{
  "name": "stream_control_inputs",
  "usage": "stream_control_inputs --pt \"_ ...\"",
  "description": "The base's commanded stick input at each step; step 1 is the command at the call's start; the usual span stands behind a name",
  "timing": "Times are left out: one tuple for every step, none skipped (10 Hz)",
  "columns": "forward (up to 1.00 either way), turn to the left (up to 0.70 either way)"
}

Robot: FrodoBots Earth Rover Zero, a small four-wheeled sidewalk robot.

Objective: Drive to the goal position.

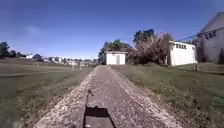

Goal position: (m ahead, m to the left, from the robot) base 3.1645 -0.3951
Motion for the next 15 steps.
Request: stream_control_inputs --pt "1.0 0.0" --pt "1.0 0.0" --pt "1.0 0.0" --pt "1.0 0.0" --pt "1.0 0.0" --pt "1.0 0.0" --pt "1.0 0.0" --pt "1.0 0.0" --pt "1.0 0.0" --pt "1.0 0.0" --pt "1.0 0.0" --pt "1.0 0.0" --pt "1.0 0.0" --pt "1.0 0.0" --pt "1.0 0.22"
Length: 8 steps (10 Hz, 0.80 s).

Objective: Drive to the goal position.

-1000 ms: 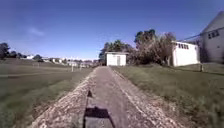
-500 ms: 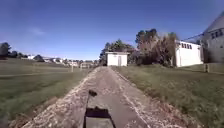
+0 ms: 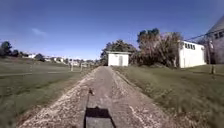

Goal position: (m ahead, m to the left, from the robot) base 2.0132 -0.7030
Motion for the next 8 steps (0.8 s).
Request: stream_control_inputs --pt "1.0 0.3" --pt "1.0 0.39" --pt "1.0 0.24" --pt "1.0 0.09" --pt "1.0 0.06" --pt "1.0 0.06" --pt "1.0 0.05" --pt "1.0 0.05"
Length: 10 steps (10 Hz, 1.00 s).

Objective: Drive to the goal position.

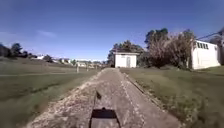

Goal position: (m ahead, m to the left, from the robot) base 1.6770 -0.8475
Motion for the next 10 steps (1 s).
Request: stream_control_inputs --pt "1.0 0.05" --pt "1.0 0.05" --pt "1.0 0.05" --pt "1.0 0.05" --pt "1.0 0.05" --pt "1.0 0.05" --pt "1.0 0.05" --pt "1.0 0.05" --pt "1.0 0.05" --pt "1.0 0.05"
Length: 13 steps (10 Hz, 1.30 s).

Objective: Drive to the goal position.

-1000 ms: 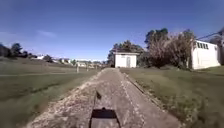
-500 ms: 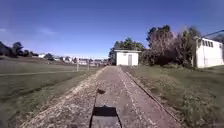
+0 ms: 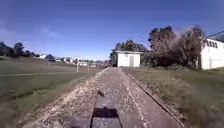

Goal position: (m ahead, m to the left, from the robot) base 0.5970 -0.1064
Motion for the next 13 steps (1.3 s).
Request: stream_control_inputs --pt "1.0 0.05" --pt "1.0 0.03" --pt "1.0 0.02" --pt "1.0 0.02" --pt "1.0 0.02" --pt "1.0 0.02" --pt "1.0 0.02" --pt "1.0 0.02" --pt "1.0 0.02" --pt "1.0 0.02" --pt "1.0 0.02" --pt "1.0 0.02" --pt "1.0 0.0"
